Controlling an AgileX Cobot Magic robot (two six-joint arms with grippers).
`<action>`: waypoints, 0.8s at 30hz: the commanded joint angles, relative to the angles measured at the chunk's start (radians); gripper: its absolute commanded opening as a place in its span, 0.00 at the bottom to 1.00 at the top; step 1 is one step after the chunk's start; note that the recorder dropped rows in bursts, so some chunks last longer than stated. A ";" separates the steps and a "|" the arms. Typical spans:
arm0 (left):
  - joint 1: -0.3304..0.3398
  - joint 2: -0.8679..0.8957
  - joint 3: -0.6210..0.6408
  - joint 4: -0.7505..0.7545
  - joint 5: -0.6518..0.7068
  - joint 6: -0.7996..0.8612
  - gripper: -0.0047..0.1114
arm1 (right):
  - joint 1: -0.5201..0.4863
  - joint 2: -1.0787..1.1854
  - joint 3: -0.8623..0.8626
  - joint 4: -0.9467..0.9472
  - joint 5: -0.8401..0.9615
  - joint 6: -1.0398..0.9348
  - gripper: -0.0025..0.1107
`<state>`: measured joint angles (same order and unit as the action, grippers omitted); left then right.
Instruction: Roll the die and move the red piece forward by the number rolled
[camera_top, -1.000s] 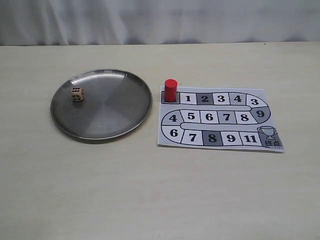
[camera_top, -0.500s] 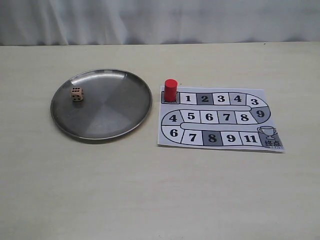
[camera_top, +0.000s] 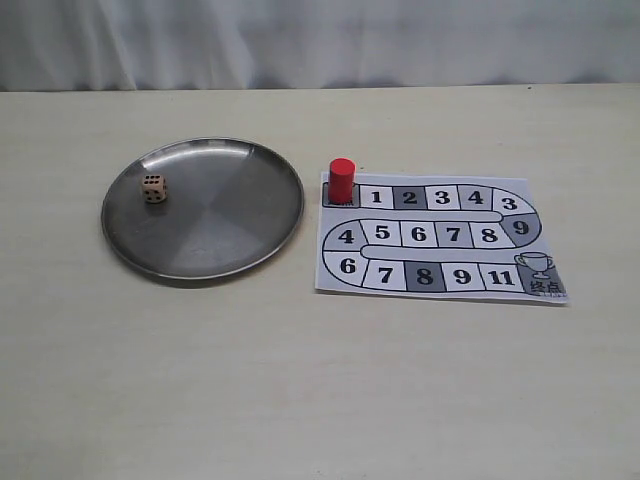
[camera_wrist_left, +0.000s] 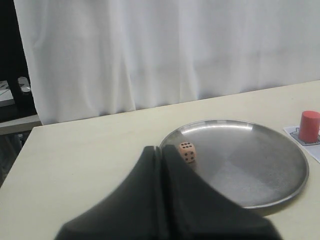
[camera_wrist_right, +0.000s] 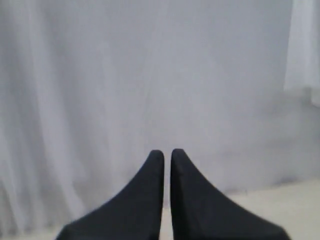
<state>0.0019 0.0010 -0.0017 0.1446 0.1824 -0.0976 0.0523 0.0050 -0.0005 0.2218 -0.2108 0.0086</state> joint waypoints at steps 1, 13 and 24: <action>-0.002 -0.001 0.002 0.000 -0.009 -0.001 0.04 | -0.005 -0.005 -0.007 0.005 -0.301 0.033 0.06; -0.002 -0.001 0.002 0.000 -0.009 -0.001 0.04 | -0.005 0.625 -0.469 -0.054 0.284 0.003 0.06; -0.002 -0.001 0.002 0.000 -0.009 -0.001 0.04 | 0.119 1.500 -0.893 0.090 0.534 -0.160 0.06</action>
<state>0.0019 0.0010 -0.0017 0.1446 0.1824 -0.0976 0.1004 1.3533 -0.7908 0.2673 0.2816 -0.0753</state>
